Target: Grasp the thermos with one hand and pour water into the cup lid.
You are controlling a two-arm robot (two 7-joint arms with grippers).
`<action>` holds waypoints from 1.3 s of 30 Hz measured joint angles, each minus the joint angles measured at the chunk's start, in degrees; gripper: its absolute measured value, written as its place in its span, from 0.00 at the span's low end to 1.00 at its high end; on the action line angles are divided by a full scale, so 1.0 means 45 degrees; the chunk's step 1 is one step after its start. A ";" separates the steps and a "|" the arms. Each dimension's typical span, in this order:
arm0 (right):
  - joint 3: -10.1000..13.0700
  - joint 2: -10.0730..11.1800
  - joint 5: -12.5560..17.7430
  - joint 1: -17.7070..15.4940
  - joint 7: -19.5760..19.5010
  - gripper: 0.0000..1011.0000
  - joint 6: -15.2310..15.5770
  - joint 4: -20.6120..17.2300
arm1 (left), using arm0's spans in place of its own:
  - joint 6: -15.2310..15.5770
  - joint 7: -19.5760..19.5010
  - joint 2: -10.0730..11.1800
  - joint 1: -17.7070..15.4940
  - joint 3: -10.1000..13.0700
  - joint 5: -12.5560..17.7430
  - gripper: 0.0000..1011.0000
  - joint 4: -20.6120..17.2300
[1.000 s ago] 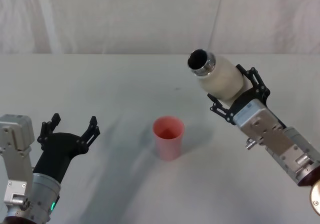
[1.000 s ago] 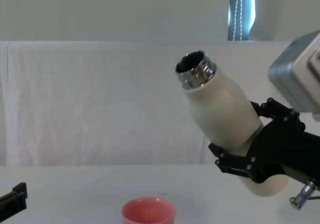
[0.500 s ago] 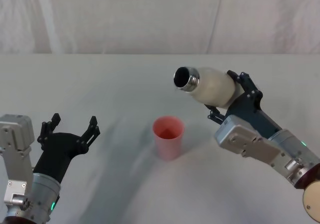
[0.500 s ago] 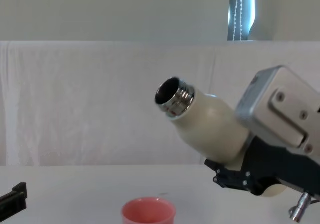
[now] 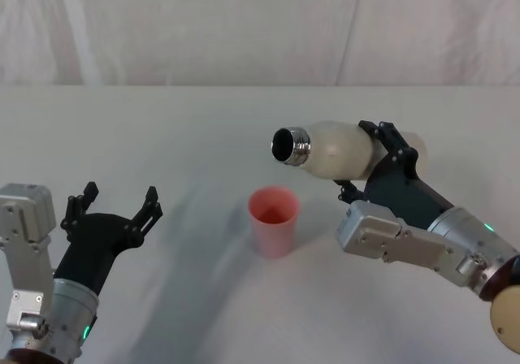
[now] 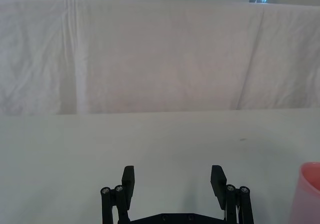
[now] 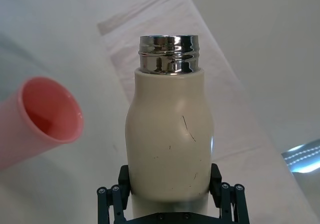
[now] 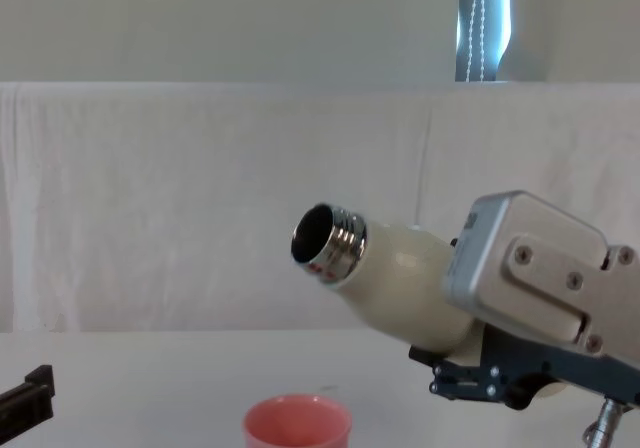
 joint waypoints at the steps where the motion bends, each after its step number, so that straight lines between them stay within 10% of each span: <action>1: -0.0082 0.0086 -0.0026 0.0114 0.0182 0.94 0.0052 0.0034 | 0.0000 0.0000 0.0001 0.0000 -0.0001 -0.0001 0.99 0.0000; 39: -0.1249 0.0924 -0.1179 0.1607 0.1390 0.94 0.0751 0.0587 | 0.0000 0.0001 0.0001 0.0000 -0.0001 -0.0001 0.99 0.0000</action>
